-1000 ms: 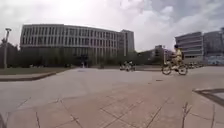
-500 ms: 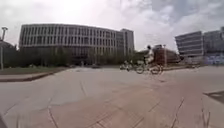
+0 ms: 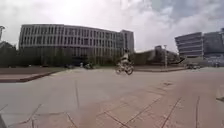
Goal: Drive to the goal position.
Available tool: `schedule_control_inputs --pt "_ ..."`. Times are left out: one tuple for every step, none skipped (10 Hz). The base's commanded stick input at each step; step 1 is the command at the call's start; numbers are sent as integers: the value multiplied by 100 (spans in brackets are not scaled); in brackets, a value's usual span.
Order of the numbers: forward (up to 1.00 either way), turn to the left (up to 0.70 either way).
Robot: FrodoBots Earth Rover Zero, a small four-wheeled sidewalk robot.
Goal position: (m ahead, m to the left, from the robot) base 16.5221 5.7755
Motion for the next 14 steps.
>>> schedule_control_inputs --pt "70 21" --pt "70 23" --pt "70 23" --pt "70 22" --pt "70 15" --pt "70 5" --pt "70 4" --pt "70 2" --pt "70 2" --pt "70 2" --pt "70 3" --pt "70 0" --pt "70 0" --pt "70 0"
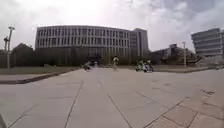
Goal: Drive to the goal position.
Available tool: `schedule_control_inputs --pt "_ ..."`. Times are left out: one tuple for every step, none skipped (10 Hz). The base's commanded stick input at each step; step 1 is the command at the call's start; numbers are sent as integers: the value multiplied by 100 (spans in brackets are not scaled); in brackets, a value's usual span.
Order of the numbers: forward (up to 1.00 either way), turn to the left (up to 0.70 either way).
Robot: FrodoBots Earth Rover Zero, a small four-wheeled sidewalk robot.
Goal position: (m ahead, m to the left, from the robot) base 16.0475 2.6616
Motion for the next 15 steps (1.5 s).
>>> schedule_control_inputs --pt "70 0" --pt "70 0" --pt "70 0" --pt "70 0" --pt "70 1" --pt "70 2" --pt "70 2" --pt "70 5" --pt "70 10" --pt "70 25" --pt "70 28" --pt "70 29" --pt "70 29" --pt "70 29" --pt "70 18"
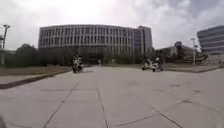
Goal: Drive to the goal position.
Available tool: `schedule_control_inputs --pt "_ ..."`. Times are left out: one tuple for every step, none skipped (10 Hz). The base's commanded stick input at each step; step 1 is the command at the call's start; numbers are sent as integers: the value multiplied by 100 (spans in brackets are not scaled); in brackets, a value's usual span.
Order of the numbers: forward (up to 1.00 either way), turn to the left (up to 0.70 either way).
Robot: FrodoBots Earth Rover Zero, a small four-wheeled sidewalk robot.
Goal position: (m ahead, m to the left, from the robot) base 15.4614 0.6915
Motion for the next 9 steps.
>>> schedule_control_inputs --pt "70 3" --pt "70 2" --pt "70 2" --pt "70 2" --pt "70 1" --pt "70 0" --pt "70 0" --pt "70 0" --pt "70 0"
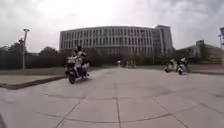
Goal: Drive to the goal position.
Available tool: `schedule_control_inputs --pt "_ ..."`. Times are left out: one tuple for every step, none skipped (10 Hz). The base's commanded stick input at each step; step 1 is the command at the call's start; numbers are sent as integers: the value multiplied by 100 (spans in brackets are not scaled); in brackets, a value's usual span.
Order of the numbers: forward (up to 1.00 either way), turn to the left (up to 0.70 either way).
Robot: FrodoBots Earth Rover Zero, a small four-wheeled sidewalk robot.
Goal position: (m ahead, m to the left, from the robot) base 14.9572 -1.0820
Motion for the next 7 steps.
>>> schedule_control_inputs --pt "70 1" --pt "70 4" --pt "70 6" --pt "70 15" --pt "70 19" --pt "70 22" --pt "70 26"
